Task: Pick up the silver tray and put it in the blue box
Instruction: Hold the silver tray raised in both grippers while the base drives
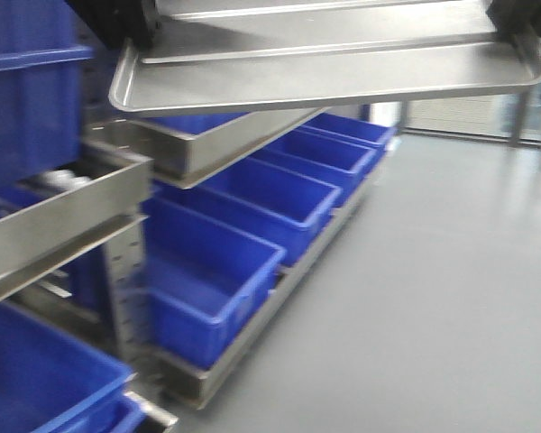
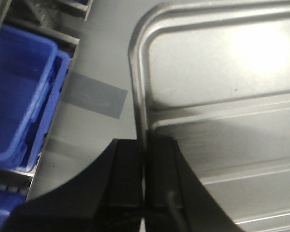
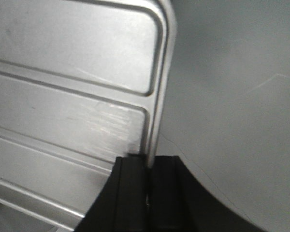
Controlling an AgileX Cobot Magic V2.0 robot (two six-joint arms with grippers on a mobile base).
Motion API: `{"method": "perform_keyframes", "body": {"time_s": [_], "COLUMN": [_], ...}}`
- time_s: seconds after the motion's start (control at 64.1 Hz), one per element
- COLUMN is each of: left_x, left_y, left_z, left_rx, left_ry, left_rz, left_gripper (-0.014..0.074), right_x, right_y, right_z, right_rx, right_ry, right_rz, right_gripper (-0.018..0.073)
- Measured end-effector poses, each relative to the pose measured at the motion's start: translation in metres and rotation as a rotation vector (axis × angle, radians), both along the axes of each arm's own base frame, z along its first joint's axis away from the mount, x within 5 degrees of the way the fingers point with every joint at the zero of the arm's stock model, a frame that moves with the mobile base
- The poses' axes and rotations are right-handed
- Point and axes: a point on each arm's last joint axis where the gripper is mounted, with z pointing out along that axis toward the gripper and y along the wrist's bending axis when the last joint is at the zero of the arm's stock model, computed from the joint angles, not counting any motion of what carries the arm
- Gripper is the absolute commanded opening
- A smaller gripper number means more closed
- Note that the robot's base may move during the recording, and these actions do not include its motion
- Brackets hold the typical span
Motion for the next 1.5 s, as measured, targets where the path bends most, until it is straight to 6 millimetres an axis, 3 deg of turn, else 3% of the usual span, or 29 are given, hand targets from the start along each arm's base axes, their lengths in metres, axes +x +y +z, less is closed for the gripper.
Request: {"method": "perform_keyframes", "body": {"time_s": [1.497], "left_x": [0.0000], "left_y": [0.0000], "left_z": [0.0000], "left_rx": [0.000], "left_ry": [0.000], "left_rz": [0.000], "left_gripper": [-0.0098], "right_x": [-0.0001], "right_y": [0.0000], "right_z": [-0.0001], "right_rx": [-0.001], "right_ry": [0.001], "right_rz": [0.000], "right_gripper": [0.0057]}}
